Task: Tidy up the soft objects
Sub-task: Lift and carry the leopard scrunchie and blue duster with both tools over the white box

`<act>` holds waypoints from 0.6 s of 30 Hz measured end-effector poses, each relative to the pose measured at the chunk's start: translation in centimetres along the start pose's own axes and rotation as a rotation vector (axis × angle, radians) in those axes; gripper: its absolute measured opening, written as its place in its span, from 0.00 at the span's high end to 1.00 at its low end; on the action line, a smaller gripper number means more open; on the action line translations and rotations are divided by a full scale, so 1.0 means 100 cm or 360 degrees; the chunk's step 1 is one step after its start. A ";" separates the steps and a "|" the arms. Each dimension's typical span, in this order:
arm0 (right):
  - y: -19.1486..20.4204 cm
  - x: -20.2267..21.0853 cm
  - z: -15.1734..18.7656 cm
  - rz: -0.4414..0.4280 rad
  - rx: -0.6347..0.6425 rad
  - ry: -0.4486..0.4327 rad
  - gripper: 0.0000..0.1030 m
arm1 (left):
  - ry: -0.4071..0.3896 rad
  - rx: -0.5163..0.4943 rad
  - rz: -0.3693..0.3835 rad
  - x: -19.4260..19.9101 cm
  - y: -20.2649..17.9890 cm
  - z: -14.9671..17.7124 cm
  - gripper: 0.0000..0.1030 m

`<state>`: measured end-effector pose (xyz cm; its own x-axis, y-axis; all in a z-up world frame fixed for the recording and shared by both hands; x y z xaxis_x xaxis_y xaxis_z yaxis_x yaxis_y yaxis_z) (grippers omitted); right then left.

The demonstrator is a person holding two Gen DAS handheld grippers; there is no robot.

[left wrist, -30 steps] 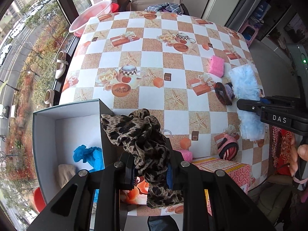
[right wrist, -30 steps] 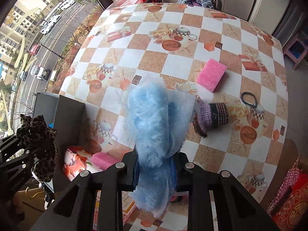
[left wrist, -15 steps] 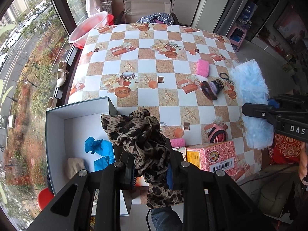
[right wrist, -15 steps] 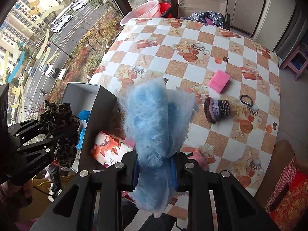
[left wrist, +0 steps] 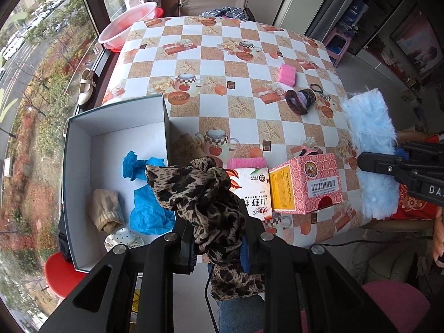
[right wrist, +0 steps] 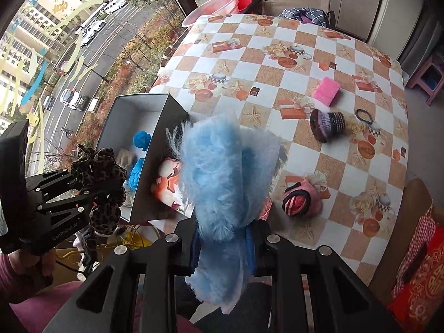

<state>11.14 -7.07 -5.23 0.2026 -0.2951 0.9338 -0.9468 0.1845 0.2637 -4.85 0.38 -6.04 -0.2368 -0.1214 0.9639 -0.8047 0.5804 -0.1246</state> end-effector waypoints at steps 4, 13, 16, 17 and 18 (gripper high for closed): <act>0.009 -0.010 0.021 -0.0029 -0.0025 0.0057 0.74 | 0.0024 0.0053 0.0013 0.000 0.015 0.015 0.75; 0.046 -0.033 0.047 -0.0117 0.0019 0.0169 0.74 | 0.0031 0.0161 -0.0013 0.003 0.049 0.034 0.75; 0.063 -0.036 0.043 -0.0129 0.0082 0.0173 0.74 | 0.0016 0.0198 -0.0017 0.006 0.059 0.037 0.75; 0.069 -0.037 0.041 -0.0131 0.0105 0.0174 0.74 | 0.0011 0.0211 -0.0019 0.007 0.063 0.039 0.75; 0.074 -0.038 0.039 -0.0132 0.0127 0.0175 0.74 | 0.0005 0.0225 -0.0022 0.007 0.067 0.041 0.75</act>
Point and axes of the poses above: each gripper's, at about its wrist camera, not at the fingertips, and x roughly against the way its jaws point, y to its left, z to its underside, the point moved 6 cm from there along -x, roughly the way its jaws point, and after that the axes turned 3 degrees about x, right-handed, at the moved point
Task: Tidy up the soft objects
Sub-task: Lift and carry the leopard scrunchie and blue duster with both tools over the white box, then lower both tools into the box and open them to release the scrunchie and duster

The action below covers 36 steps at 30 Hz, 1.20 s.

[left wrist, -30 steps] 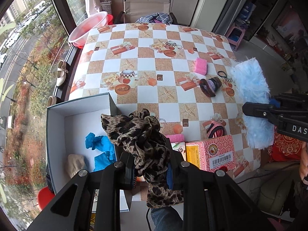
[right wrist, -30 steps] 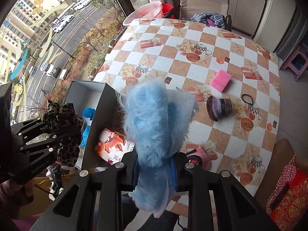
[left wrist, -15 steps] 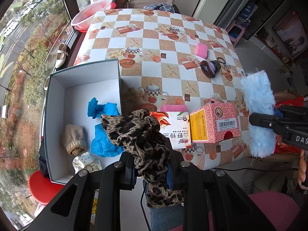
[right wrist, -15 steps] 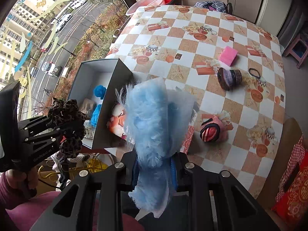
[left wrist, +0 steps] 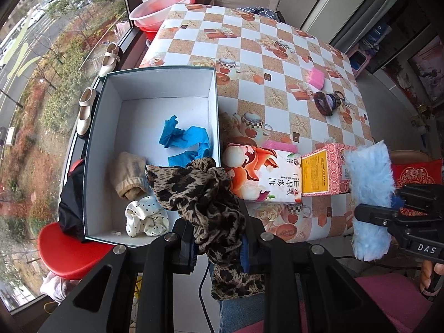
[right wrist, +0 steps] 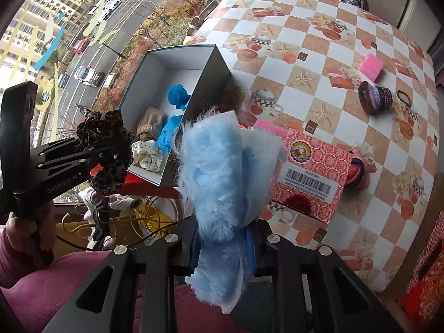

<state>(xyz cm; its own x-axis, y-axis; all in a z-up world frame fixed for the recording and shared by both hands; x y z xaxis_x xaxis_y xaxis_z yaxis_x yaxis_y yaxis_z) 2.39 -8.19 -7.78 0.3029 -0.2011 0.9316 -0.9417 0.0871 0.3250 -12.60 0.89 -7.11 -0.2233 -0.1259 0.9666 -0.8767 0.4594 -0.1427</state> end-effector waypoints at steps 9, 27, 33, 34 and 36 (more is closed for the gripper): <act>0.045 -0.014 -0.025 -0.0008 0.0201 0.0043 0.74 | -0.0038 0.0162 -0.0011 0.005 0.035 0.008 0.75; 0.110 -0.038 -0.075 -0.0018 0.0464 0.0104 0.74 | -0.0145 0.0390 0.0008 0.012 0.078 0.000 0.75; 0.117 -0.045 -0.086 -0.0017 0.0482 0.0117 0.74 | -0.0143 0.0410 0.0005 0.009 0.083 -0.003 0.75; 0.118 -0.046 -0.087 -0.0016 0.0485 0.0119 0.74 | -0.0141 0.0413 0.0006 0.008 0.084 -0.003 0.75; 0.119 -0.048 -0.089 -0.0017 0.0489 0.0126 0.74 | -0.0138 0.0422 0.0009 0.008 0.086 -0.001 0.75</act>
Point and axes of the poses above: each gripper's, at about its wrist camera, not at the fingertips, and x roughly against the way its jaws point, y to its left, z to its underside, the point moved 6 cm from there along -x, roughly the way its jaws point, and after that the axes turned 3 degrees about x, right-handed, at the moved point
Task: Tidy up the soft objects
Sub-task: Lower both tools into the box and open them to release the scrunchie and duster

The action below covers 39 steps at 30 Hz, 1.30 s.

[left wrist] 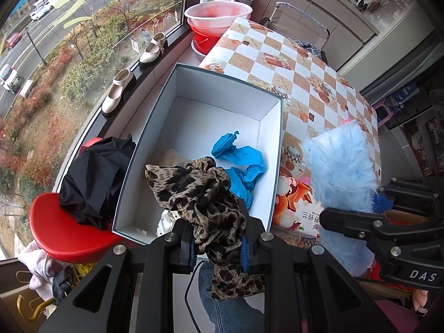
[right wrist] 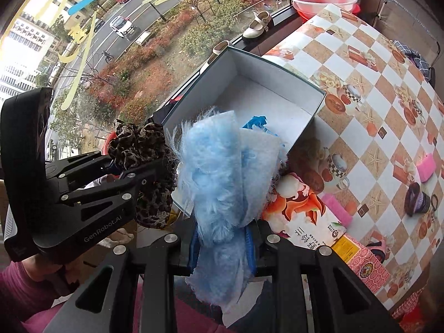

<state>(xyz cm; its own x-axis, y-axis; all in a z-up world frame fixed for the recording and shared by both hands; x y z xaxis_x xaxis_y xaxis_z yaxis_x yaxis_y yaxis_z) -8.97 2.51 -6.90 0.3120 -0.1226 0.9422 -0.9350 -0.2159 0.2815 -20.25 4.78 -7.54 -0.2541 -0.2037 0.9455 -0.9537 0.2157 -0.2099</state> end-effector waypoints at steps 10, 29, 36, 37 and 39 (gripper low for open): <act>-0.006 -0.007 -0.012 0.0002 -0.0024 0.0024 0.74 | -0.0004 0.0026 -0.0032 -0.005 0.006 -0.010 0.75; -0.049 -0.029 -0.072 0.0069 -0.0187 -0.0015 0.74 | -0.0030 0.0071 -0.0140 -0.048 0.020 -0.071 0.75; -0.062 -0.037 -0.086 0.0076 -0.0260 -0.0037 0.74 | -0.0031 0.0083 -0.0211 -0.070 0.022 -0.078 0.75; -0.062 -0.039 -0.087 0.0074 -0.0263 -0.0034 0.74 | -0.0027 0.0083 -0.0214 -0.072 0.022 -0.078 0.75; -0.062 -0.042 -0.090 0.0076 -0.0258 -0.0029 0.74 | -0.0020 0.0082 -0.0223 -0.077 0.021 -0.079 0.75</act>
Point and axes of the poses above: each gripper's, at about its wrist camera, not at the fingertips, and x roughly against the way its jaws point, y to its left, z to its underside, the point moved 6 cm from there along -x, roughly the way its jaws point, and after that the axes turned 3 degrees about x, right-handed, at the moved point
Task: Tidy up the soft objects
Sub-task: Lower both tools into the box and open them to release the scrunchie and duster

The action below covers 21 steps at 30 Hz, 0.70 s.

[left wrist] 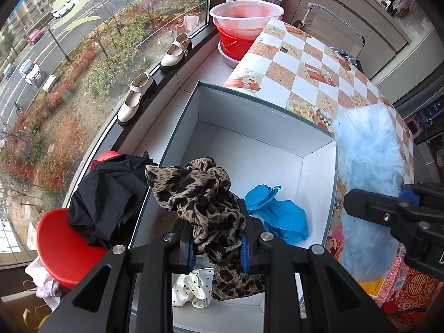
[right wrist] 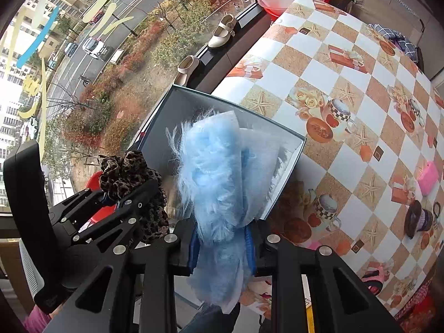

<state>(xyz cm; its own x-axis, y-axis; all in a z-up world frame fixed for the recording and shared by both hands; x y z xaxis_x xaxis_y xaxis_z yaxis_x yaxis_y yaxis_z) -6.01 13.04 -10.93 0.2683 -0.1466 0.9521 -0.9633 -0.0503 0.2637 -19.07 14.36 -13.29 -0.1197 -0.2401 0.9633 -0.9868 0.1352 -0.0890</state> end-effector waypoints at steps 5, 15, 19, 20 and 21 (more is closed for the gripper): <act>0.004 -0.005 -0.006 0.0009 0.0021 0.0006 0.74 | 0.0024 0.0020 -0.0007 -0.009 0.000 -0.002 0.75; 0.010 -0.013 -0.014 0.0019 0.0051 0.0019 0.74 | 0.0035 0.0020 -0.0008 -0.012 0.000 -0.002 0.75; 0.013 -0.016 -0.017 0.0016 0.0057 0.0017 0.74 | 0.0026 0.0008 0.0018 -0.012 -0.001 0.000 0.72; 0.014 -0.016 -0.018 0.0014 0.0061 0.0011 0.74 | 0.0008 -0.0007 0.0024 -0.011 -0.002 0.000 0.63; 0.015 -0.016 -0.020 0.0010 0.0065 0.0008 0.72 | -0.0019 -0.0023 0.0023 -0.008 -0.002 -0.001 0.46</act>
<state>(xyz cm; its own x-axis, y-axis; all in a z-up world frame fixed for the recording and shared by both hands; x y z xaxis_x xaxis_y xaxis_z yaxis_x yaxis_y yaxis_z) -7.90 15.14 -11.71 0.2623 -0.1418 0.9545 -0.9637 -0.0895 0.2515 -18.73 14.57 -14.02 -0.1356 -0.2494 0.9589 -0.9833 0.1526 -0.0993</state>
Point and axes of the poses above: each gripper's, at about its wrist camera, not at the fingertips, and x roughly against the way its jaws point, y to its left, z to its underside, the point moved 6 cm from there along -x, roughly the way its jaws point, and after that the axes turned 3 degrees about x, right-handed, at the moved point
